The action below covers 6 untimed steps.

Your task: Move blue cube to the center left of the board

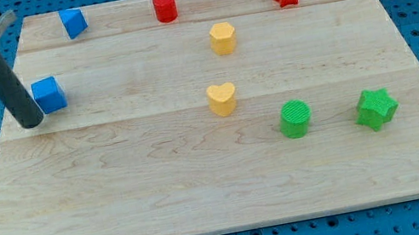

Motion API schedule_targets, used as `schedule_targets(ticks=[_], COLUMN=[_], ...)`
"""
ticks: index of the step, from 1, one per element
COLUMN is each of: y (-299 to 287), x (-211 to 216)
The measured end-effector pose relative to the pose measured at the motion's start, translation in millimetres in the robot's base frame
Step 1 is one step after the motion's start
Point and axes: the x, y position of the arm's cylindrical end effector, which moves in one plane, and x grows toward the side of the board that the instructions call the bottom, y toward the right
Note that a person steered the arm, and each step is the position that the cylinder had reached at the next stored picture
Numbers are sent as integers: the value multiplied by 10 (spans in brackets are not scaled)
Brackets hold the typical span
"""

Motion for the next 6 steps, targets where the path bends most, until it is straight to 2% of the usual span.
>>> schedule_targets(ticks=[2,3,4,5,6], y=[185,829,1591,2098,2983], x=[56,487,646,1062,1353])
